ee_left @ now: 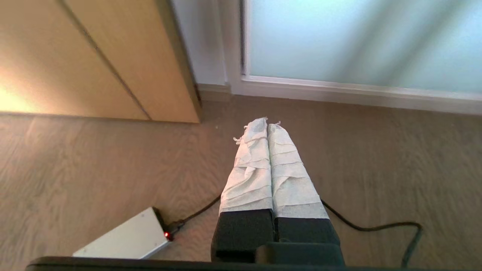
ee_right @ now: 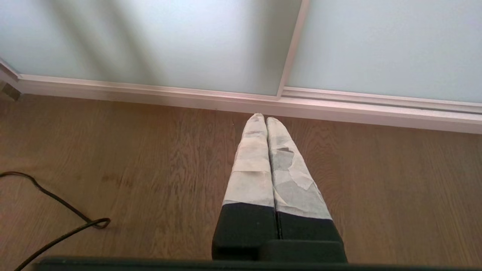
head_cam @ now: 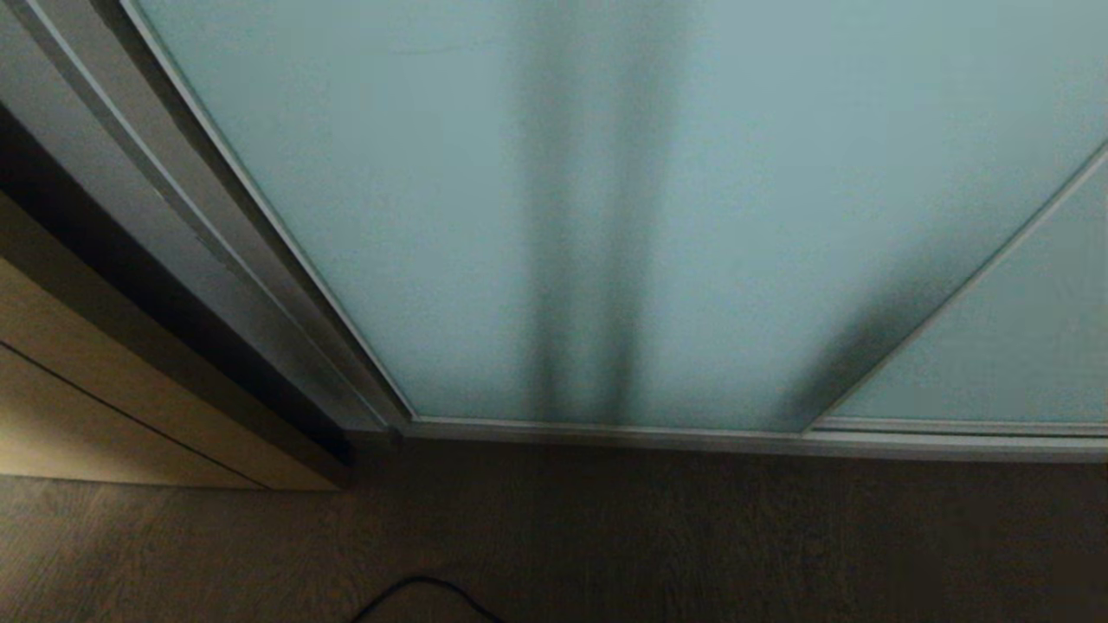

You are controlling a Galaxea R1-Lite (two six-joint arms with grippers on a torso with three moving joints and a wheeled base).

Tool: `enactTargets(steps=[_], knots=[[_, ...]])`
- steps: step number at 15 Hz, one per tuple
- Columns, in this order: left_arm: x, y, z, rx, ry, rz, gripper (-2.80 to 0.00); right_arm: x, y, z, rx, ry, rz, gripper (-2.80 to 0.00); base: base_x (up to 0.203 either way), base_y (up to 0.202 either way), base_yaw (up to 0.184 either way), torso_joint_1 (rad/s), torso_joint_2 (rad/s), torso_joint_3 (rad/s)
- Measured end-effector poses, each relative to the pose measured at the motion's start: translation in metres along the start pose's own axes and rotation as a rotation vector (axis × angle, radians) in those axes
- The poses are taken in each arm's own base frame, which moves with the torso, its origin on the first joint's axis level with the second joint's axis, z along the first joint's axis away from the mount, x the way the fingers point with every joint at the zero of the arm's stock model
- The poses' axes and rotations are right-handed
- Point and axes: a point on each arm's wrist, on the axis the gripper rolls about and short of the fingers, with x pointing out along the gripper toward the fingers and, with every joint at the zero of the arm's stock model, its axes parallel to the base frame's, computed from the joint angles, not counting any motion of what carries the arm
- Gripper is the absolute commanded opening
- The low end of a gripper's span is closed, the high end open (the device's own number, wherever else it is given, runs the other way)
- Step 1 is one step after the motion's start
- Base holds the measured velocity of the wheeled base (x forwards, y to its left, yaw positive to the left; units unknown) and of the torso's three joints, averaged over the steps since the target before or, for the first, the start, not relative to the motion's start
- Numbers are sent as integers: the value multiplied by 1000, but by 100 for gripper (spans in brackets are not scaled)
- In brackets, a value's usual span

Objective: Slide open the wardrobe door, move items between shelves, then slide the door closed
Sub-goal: Open the door

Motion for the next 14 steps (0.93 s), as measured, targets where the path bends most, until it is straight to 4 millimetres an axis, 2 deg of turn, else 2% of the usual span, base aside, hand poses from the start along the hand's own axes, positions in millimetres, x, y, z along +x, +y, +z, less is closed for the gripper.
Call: enactTargets(steps=[8, 10, 14], knots=[[1, 0, 3, 3, -32, 12, -280, 0, 0, 0, 0, 0, 0, -280, 0, 0, 0, 0, 0, 0], [-3, 0, 26, -1, -52, 25, -280, 0, 0, 0, 0, 0, 0, -280, 0, 0, 0, 0, 0, 0], [-17, 2, 97, -10, -203, 97, -280, 0, 0, 0, 0, 0, 0, -280, 0, 0, 0, 0, 0, 0]])
